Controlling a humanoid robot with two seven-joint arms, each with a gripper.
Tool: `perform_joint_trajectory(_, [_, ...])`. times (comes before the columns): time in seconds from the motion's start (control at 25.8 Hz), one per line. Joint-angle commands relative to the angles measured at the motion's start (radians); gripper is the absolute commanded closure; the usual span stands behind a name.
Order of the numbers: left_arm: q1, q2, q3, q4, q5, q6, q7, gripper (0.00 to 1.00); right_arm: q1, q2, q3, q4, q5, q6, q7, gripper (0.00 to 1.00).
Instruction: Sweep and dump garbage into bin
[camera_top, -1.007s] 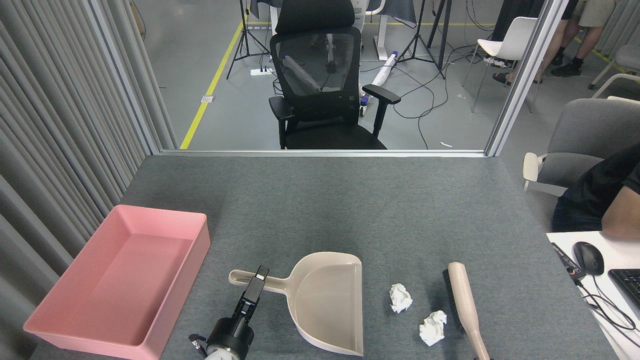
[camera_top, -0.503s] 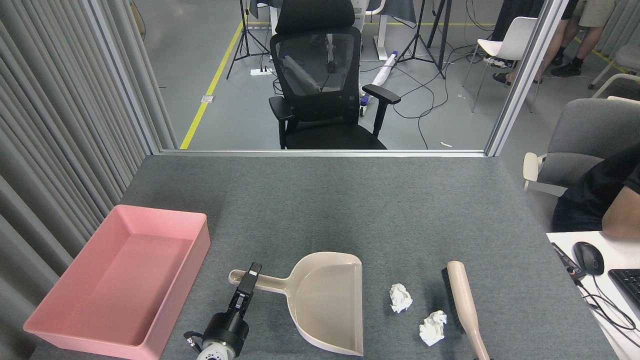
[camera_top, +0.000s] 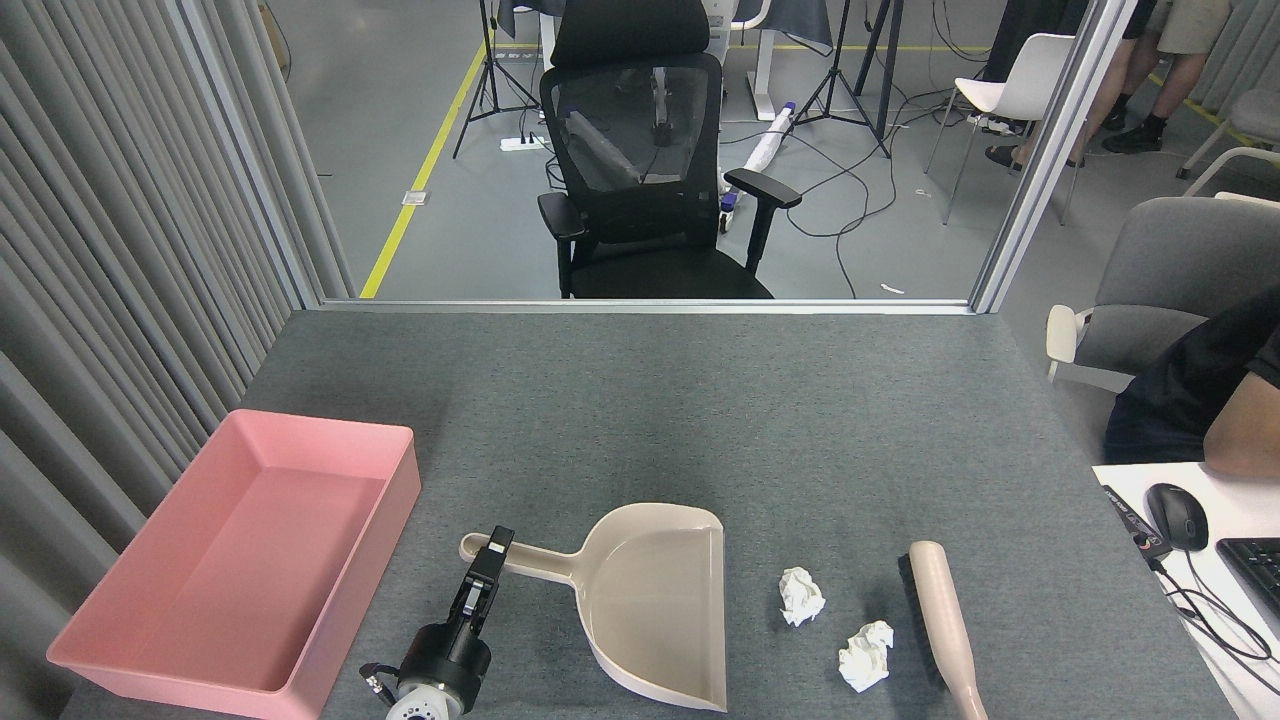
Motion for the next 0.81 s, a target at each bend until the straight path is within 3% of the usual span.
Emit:
perform_joint_trajectory(0.0, [0.000, 0.000, 0.003, 0.000, 0.001, -0.001, -0.001, 0.87, 0.009, -0.002, -0.019, 0.009, -0.001, 0.025, -0.004, 1.00])
perform_joint_trajectory(0.23, [0.000, 0.000, 0.017, -0.006, 0.003, -0.004, -0.003, 0.95, 0.021, -0.003, 0.003, 0.022, 0.001, 0.030, -0.003, 1.00])
perform_joint_trajectory(0.43, [0.000, 0.000, 0.031, -0.005, 0.003, -0.025, -0.018, 1.00, 0.021, -0.003, 0.110, 0.029, -0.001, 0.079, -0.003, 1.00])
perform_joint_trajectory(0.77, [0.006, 0.002, 0.043, -0.006, 0.026, -0.040, -0.052, 1.00, -0.010, 0.009, 0.328, 0.029, -0.001, 0.237, -0.003, 1.00])
